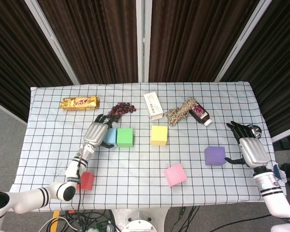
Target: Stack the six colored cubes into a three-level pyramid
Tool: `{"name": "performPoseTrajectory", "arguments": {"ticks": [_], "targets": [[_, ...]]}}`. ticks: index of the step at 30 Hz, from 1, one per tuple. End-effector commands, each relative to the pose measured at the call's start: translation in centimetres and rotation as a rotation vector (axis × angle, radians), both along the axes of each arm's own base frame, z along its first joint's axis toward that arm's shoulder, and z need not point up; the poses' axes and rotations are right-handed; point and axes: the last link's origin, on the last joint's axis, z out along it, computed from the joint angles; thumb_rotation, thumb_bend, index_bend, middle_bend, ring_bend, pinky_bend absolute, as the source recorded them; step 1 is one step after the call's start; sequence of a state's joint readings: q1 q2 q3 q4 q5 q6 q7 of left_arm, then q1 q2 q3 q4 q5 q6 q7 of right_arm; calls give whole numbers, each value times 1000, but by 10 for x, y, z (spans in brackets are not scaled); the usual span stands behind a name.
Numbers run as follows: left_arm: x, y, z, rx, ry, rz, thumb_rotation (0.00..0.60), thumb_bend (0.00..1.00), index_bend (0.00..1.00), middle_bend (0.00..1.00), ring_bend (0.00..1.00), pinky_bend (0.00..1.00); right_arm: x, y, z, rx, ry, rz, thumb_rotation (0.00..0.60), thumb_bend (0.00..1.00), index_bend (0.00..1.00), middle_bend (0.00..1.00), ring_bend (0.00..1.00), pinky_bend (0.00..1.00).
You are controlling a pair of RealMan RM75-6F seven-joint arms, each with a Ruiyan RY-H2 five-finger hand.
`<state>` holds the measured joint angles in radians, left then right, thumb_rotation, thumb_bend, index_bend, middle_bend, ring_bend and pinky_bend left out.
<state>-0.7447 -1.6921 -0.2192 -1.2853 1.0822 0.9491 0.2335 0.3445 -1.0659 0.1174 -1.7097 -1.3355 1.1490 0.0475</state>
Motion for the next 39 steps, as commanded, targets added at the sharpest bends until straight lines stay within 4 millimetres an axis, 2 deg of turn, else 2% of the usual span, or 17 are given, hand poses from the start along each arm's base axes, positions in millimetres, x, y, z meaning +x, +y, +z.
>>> {"name": "performPoseTrajectory", "arguments": {"ticks": [1,17,20,25,31,35,39], "targets": [[0,0,0,1,-1,1,600,25,5,470,101,37,0,-1,0,-1,0,-1,600,32,0,0,0,0],[1,-2,-6,-11,0,5,600,25,5,438,101,37,0,-1,1,-1,-1,-1,600,35,0,0,0,0],[1,-3,-6,-18,-4,2,600,22,5,380,101,34,0,-1,0,2,-1,0,600,34,0,0,0,0],[1,-4,-5,-29,-15,-6,600,2,3,208,101,31,1,-1,-1,3,1,4,600,34,0,0,0,0],[1,-6,-3,-22,-42,-10,600,0,1,129,69,31,2,-1,-1,4,7,2,600,35,0,0,0,0],[1,-8,7,-8,-61,-13,600,0,0,109,35,18,4,-2,-2,7,9,4,600,35,0,0,0,0],[-11,-19,34,40,-53,-11,600,0,0,91,6,11,9,-4,-4,19,18,18,600,34,0,0,0,0]]}}
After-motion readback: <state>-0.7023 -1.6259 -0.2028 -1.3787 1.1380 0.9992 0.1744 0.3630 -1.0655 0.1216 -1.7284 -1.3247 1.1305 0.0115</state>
